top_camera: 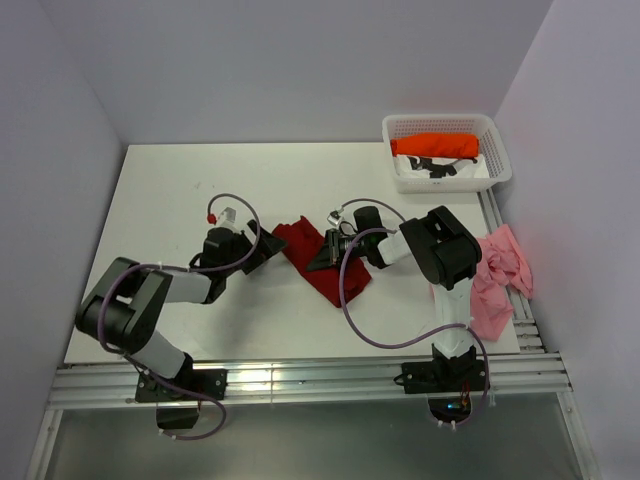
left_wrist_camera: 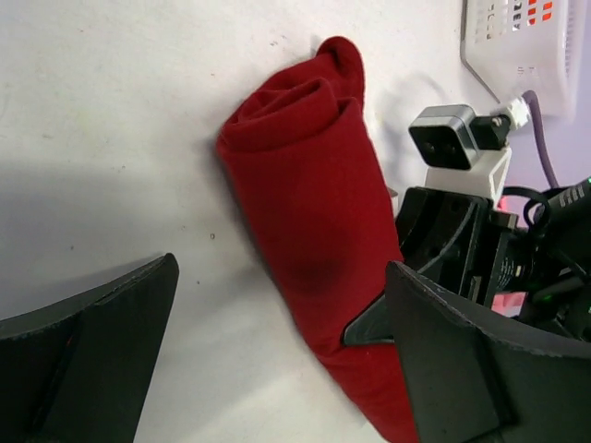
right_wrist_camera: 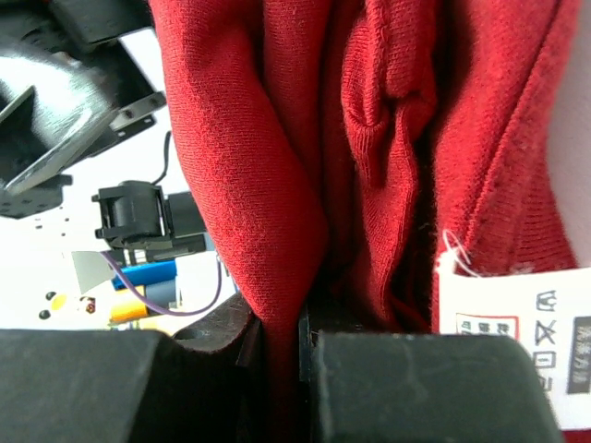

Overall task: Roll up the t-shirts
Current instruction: Roll the tshirt

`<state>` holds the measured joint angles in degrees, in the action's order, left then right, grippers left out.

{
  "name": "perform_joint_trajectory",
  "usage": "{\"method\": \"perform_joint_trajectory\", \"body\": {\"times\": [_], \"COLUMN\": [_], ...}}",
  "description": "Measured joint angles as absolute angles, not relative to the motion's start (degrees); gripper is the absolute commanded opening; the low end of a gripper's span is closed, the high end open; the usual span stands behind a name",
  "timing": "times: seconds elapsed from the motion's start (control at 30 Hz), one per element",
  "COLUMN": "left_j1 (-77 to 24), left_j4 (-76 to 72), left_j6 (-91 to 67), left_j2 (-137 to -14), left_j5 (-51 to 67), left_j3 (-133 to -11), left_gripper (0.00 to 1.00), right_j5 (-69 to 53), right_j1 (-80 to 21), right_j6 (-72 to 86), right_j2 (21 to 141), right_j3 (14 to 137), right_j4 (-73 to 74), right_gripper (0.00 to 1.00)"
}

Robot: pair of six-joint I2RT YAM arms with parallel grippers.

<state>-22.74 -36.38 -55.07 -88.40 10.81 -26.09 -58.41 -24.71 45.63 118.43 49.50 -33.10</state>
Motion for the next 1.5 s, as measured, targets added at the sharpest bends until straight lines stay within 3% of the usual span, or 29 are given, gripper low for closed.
{"method": "perform_joint_trajectory", "body": {"times": [0.3,0.73,0.83,0.93,0.97,1.0,1.03,1.13,1.27,1.43,1.5], "left_j1": [-21.50,-21.43,-21.39,-21.37,-21.37,-21.37,-21.39,-21.47,-21.78,-21.89,-22.00], "left_j4": [-47.40,-58.76,-62.02,-62.33,-61.98,-61.47,-60.88,-59.42,-56.58,-53.82,-52.71], "left_j6": [-59.68,-61.91,-62.87,-62.85,-62.74,-62.54,-62.22,-60.90,-58.98,-57.17,-56.36], "left_j2": [-99.72,-110.21,-112.07,-112.79,-112.99,-113.10,-113.10,-113.08,-112.03,-110.96,-110.65], "left_j5": [15.14,17.47,18.06,18.15,18.20,18.20,18.22,18.41,18.50,18.33,18.15], "left_j3": [-30.28,-34.57,-34.63,-34.63,-34.63,-34.63,-34.63,-35.24,-36.18,-36.62,-36.95], "left_gripper": [1.00,0.84,0.75,0.56,0.45,0.40,0.27,0.15,0.13,0.12,0.12], "right_j5": [-58.48,-59.18,-59.22,-59.31,-59.42,-59.42,-59.42,-59.42,-59.02,-56.93,-55.53], "right_j1": [-24.71,-24.47,-24.43,-24.43,-24.43,-24.43,-24.43,-24.43,-24.43,-24.43,-24.43], "right_j6": [46.19,48.10,48.56,48.66,48.71,48.77,48.77,48.51,47.20,44.07,42.57], "right_j2": [118.50,119.11,119.15,119.24,119.28,119.31,119.31,119.28,118.61,114.65,112.40], "right_j3": [49.34,48.60,48.42,48.42,48.40,48.40,48.40,48.40,48.34,47.24,46.76], "right_j4": [-33.74,-36.75,-37.36,-37.60,-37.76,-37.80,-37.85,-37.85,-36.67,-32.71,-30.13], "right_gripper": [0.00,0.00,0.00,0.00,0.00,0.02,0.04,0.14,0.37,0.56,0.72]}}
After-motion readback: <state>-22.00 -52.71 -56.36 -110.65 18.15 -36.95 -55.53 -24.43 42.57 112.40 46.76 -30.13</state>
